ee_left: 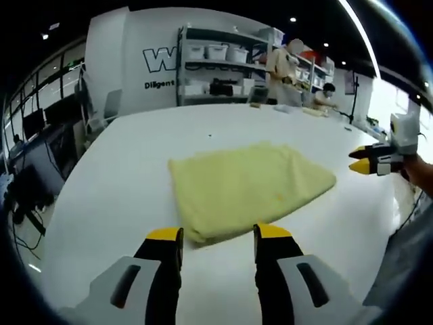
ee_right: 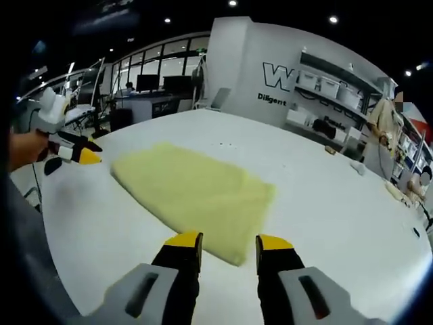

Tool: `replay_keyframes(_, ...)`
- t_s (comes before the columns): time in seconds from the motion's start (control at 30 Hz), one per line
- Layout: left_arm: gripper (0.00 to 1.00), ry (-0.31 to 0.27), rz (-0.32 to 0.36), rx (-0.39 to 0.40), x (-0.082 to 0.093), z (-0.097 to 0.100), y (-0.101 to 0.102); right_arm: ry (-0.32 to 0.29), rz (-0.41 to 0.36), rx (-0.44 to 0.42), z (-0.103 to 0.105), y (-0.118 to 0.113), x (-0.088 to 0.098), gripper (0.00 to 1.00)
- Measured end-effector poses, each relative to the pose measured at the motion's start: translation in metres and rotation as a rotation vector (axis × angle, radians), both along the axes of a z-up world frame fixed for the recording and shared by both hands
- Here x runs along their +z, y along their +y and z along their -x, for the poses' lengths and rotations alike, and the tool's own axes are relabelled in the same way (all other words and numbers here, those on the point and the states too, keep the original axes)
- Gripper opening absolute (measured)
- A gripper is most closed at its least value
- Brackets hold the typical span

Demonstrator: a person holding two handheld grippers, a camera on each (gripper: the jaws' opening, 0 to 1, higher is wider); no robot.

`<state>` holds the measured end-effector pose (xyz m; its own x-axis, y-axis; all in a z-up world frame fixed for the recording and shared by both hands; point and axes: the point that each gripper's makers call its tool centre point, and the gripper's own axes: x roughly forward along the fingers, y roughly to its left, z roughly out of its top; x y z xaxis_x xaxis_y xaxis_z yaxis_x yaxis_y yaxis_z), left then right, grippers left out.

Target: Fold the garment on the visible template until the final outline fits inside the template.

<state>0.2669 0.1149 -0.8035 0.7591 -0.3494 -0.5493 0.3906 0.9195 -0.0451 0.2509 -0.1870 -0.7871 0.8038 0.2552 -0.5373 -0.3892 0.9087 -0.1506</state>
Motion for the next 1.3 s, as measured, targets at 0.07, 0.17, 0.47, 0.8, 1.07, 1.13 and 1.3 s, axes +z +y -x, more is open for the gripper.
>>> replay_keyframes(0.07, 0.38, 0.008, -0.006, 0.003, -0.006, 0.001, 0.003, 0.009, 0.005, 0.001, 0.003, -0.001, -0.004, 0.27)
replay_keyframes(0.17, 0.36, 0.033, -0.027, 0.010, -0.016, 0.002, 0.009, 0.030, 0.010, -0.002, 0.005, -0.004, -0.011, 0.27)
replay_keyframes(0.47, 0.30, 0.048, -0.045, 0.028, -0.027, -0.009, 0.020, 0.062, 0.025, -0.001, 0.004, -0.006, -0.021, 0.24)
replay_keyframes(0.8, 0.26, 0.067, -0.074, 0.008, -0.038, -0.021, 0.021, 0.095, 0.044, 0.016, -0.005, -0.004, -0.035, 0.20)
replay_keyframes(1.07, 0.24, 0.077, -0.090, -0.008, -0.045, -0.028, 0.022, 0.133, 0.031, -0.008, -0.009, -0.012, -0.048, 0.18)
replay_keyframes(1.13, 0.23, 0.080, -0.090, -0.012, -0.046, -0.028, 0.022, 0.143, 0.017, -0.015, -0.010, -0.013, -0.051, 0.17)
replay_keyframes(1.3, 0.21, 0.081, -0.093, -0.025, -0.048, -0.031, 0.020, 0.169, 0.019, -0.037, -0.014, -0.021, -0.060, 0.13)
